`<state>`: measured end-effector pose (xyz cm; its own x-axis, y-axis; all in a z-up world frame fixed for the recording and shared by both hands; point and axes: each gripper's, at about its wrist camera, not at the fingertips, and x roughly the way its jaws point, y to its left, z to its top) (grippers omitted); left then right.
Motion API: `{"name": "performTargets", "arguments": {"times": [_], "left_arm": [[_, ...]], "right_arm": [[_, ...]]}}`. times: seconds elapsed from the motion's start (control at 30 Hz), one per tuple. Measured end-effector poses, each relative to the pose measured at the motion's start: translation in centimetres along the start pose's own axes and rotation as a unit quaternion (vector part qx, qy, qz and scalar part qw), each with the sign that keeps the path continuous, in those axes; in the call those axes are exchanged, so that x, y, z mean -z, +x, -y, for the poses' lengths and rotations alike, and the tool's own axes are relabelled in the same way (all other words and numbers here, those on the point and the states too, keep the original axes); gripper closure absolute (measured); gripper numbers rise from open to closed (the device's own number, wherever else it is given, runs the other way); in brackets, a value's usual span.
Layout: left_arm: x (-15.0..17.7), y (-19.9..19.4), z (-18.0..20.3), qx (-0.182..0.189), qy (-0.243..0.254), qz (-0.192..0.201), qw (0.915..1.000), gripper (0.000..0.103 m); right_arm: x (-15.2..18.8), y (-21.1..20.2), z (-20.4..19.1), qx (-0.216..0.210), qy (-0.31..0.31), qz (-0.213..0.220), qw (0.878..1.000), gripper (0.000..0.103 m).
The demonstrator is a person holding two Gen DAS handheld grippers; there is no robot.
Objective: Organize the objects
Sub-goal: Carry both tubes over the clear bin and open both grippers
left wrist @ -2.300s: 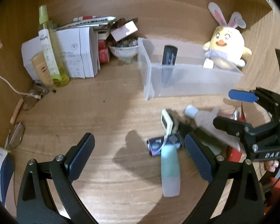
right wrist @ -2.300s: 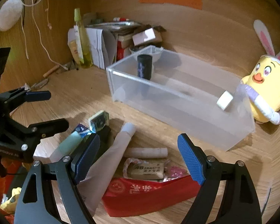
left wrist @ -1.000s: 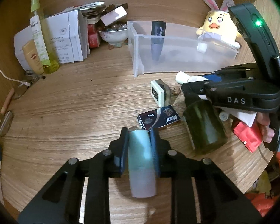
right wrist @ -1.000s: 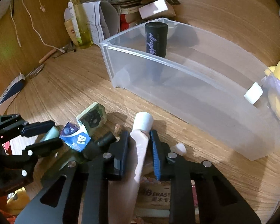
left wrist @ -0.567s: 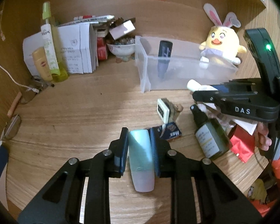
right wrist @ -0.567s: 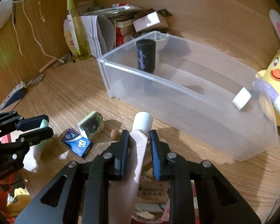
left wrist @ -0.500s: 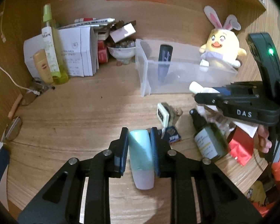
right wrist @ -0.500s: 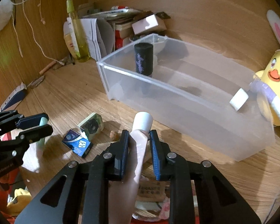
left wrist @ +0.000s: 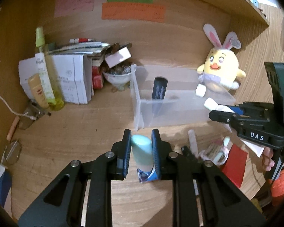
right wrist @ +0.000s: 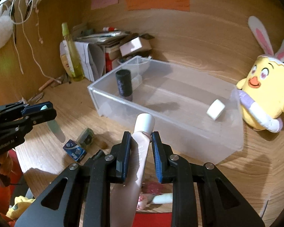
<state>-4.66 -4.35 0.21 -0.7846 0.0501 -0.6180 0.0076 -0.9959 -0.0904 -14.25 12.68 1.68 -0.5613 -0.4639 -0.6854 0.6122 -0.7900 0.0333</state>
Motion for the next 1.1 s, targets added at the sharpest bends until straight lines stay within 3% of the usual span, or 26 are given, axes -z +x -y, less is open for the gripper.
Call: {"name": "performTargets", "arguments": {"times": [0.6,1.1], "left_arm": [[-6.8,0.4,2.6,0.016,0.019,0.047,0.9986,0.082],[-9.3,5.9,5.1,0.035,0.030,0.022,0.9987,0.082]], "right_arm": [[-2.9,-2.0,4.4,0.023,0.028,0.045,0.998,0.083],[-5.8,1.5,7.0,0.049,0.028,0.015,0.998,0.083]]}}
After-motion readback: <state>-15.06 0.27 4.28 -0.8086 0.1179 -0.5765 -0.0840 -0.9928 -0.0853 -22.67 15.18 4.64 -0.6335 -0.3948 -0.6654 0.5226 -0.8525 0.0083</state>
